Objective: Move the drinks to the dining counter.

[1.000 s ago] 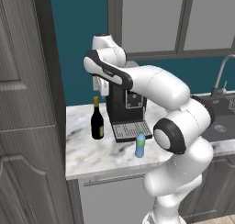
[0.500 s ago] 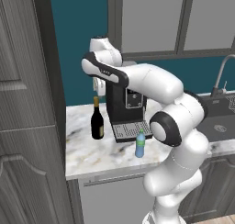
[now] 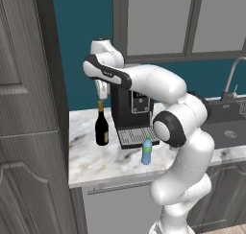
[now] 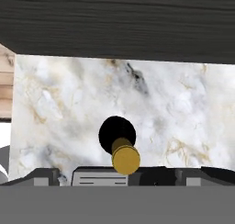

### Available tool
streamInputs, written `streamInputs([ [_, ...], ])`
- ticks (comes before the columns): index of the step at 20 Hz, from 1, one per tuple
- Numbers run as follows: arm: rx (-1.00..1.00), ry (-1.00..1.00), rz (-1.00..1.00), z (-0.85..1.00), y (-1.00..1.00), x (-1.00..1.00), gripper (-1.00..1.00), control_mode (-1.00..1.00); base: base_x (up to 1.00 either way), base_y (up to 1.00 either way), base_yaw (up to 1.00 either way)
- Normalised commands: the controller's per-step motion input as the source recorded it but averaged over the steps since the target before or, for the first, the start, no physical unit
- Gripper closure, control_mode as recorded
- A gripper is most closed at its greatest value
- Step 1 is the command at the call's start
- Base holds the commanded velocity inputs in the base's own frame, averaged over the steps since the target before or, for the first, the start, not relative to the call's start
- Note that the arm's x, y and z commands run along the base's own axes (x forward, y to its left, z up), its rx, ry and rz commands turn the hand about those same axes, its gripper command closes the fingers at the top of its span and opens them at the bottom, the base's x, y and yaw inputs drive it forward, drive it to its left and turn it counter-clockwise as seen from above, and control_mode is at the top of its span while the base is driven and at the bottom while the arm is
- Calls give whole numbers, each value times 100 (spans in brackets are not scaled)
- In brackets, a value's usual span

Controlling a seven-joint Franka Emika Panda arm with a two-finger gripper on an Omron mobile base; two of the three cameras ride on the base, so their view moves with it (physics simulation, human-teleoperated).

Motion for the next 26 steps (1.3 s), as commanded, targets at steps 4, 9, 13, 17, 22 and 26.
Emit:
streamInputs([
  [4,0,2,0,-3,3,1,-100,-100,0,0,0],
  [9,0,2,0,-5,1,0,-100,-100,0,0,0],
  [13,0,0,0,-6,0,0,-100,-100,0,0,0],
  [17,0,0,0,-12,0,0,-100,-100,0,0,0],
  [22,0,0,0,-11,0,0,-100,-100,0,0,0],
  [26,0,0,0,-10,0,0,-100,-100,0,0,0],
])
